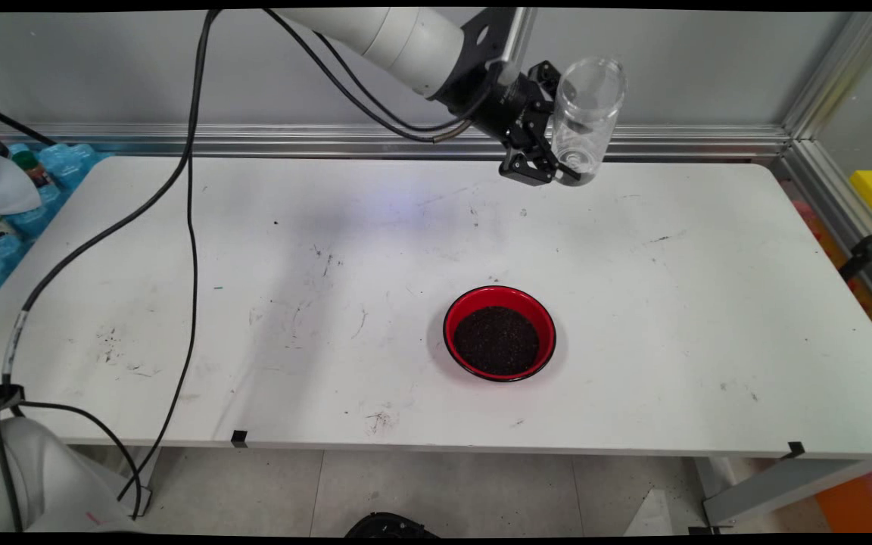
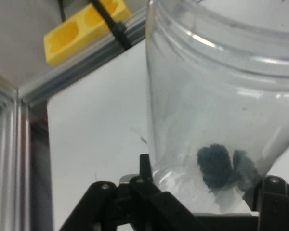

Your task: Pour the black seasoning powder in the red bowl

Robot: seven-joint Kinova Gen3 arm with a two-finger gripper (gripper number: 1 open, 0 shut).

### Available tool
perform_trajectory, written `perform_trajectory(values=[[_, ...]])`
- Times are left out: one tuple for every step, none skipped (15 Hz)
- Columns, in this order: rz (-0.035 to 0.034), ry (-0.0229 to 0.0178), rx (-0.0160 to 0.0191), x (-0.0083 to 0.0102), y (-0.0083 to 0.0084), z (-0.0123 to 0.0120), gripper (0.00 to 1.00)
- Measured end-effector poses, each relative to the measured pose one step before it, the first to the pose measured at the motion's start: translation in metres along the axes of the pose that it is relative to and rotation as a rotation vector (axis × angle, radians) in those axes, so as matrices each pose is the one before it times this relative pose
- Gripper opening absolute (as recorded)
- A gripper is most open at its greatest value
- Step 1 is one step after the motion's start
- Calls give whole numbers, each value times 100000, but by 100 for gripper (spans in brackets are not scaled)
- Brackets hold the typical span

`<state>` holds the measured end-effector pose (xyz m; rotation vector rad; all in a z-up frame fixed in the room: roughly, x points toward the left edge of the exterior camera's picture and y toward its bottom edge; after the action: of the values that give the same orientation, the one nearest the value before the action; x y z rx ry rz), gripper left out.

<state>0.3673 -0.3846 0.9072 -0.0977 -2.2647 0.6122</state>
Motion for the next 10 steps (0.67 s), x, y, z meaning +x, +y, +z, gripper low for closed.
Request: perform_trajectory(values=[[-4567,-1007,-350,-104,-21,-77,0],[-2928,-664,-200,-93,-1,-79,0],[-4062,-970,-343,-167,33,-117,0],[-4761,-1029,-434,-231,61,-116,0],[-4410,-839,-450,-252,97,-92,0],[-3488,-579,-527,-215,107,-22,0],[-2212,-323,-360,-163,82,-16,0],[-3065,-450,-559,-276,156,-34,0],[-1963,-227,-379,-179,96,1,0],[-2863,-242,-571,-272,141,36,0]])
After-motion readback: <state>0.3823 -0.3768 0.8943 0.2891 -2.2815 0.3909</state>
